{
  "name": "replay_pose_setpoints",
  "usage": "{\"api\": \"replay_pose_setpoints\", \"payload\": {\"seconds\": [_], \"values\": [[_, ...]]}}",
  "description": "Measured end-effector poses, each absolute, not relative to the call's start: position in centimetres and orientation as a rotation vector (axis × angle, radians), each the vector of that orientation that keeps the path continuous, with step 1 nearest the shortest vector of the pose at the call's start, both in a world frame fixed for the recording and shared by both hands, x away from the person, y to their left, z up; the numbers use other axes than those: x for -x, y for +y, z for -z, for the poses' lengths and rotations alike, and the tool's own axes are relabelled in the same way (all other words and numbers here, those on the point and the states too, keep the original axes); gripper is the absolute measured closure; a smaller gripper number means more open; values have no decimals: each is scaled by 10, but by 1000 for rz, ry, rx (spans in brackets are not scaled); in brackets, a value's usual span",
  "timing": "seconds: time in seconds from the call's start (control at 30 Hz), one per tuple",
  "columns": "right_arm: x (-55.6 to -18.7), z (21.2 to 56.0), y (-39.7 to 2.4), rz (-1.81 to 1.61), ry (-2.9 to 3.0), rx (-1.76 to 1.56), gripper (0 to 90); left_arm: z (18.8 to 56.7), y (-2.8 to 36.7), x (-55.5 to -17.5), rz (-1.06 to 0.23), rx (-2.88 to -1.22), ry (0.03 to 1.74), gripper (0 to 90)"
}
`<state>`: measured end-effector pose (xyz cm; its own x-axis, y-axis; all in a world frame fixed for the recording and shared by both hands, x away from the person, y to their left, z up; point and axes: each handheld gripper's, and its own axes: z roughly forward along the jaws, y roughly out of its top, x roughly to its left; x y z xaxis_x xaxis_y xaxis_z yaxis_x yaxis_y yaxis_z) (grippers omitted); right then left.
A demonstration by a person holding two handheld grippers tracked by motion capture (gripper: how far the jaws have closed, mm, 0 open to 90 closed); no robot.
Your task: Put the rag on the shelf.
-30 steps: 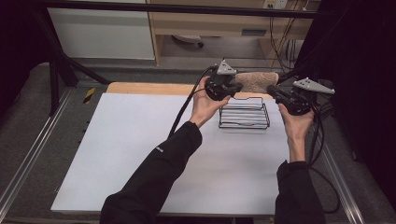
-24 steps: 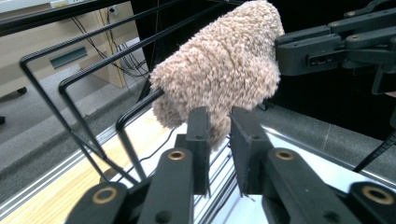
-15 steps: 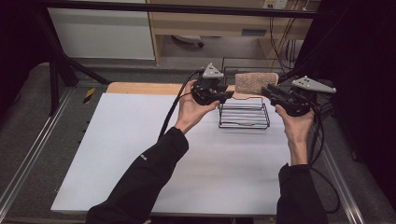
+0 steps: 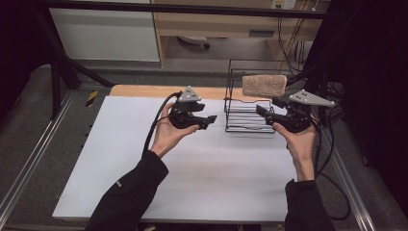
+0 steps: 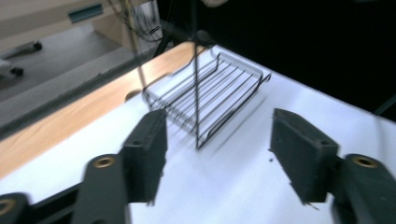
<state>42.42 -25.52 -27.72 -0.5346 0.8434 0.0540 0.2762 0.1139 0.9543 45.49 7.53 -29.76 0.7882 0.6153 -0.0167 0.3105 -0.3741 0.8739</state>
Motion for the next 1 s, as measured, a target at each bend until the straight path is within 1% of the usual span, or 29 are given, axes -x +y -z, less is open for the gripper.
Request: {"api": "replay_pose_setpoints", "payload": {"seconds": [0.1,0.33,0.43,0.7,1.0], "values": [[-421,282,-249,-1410,1911,-1079,198,307,94,-448,-389,-1984,720,292],[-415,301,-237,-1430,1975,-1092,104,332,138,-432,-418,-1980,802,174],[-412,310,-232,-1432,1999,-1090,86,342,155,-424,-429,-1987,836,132],[-405,333,-224,-1431,2046,-1106,44,370,193,-405,-428,-1989,898,81],[-395,358,-225,-1443,2085,-1138,24,396,221,-387,-414,-1983,947,69]]}}
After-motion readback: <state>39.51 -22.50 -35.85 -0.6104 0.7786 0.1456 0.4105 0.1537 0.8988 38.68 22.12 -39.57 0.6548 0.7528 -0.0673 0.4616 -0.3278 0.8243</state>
